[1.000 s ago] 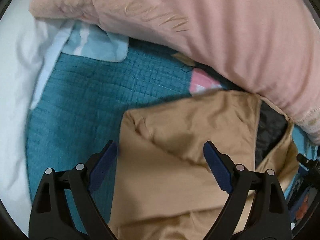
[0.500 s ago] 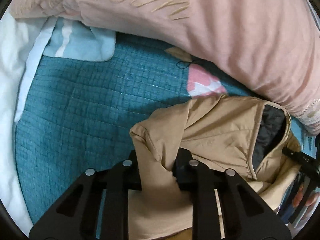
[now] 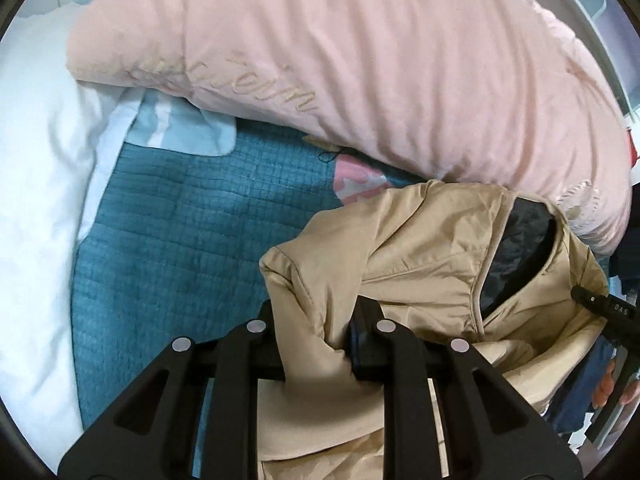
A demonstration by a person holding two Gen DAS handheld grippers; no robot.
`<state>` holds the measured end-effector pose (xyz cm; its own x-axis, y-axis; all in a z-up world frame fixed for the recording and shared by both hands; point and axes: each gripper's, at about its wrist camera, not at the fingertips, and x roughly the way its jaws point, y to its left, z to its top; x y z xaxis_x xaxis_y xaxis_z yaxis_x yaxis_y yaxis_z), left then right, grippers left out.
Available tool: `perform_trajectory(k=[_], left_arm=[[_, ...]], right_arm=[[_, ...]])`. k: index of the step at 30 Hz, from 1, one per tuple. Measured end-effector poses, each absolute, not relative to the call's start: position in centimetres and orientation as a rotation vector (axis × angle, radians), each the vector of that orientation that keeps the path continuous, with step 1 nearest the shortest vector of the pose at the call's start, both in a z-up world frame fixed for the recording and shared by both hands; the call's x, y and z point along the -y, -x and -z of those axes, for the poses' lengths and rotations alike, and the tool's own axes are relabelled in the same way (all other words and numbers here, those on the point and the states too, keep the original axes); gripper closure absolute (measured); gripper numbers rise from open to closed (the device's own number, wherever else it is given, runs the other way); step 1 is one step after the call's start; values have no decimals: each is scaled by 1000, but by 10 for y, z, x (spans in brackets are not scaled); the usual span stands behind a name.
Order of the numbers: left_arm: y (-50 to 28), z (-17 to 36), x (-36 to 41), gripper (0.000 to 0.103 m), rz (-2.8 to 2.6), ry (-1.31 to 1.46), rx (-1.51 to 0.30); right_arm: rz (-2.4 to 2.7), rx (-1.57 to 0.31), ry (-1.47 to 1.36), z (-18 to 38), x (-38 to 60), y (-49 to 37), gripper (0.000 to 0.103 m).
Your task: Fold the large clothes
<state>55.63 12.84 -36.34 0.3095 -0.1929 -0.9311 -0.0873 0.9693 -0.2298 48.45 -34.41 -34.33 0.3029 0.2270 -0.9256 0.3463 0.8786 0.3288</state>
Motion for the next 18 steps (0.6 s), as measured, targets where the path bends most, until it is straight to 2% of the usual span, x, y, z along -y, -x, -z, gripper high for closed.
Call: perform_trajectory(k=[6,18], left_arm=[[-543,342,-125,84,81,240,-1223],[-468,300,-102,84,97,171,-1108]], right_arm=[[84,-1257,-551,321,344,-472,89],[89,-1218,-581,286,335,-421,89]])
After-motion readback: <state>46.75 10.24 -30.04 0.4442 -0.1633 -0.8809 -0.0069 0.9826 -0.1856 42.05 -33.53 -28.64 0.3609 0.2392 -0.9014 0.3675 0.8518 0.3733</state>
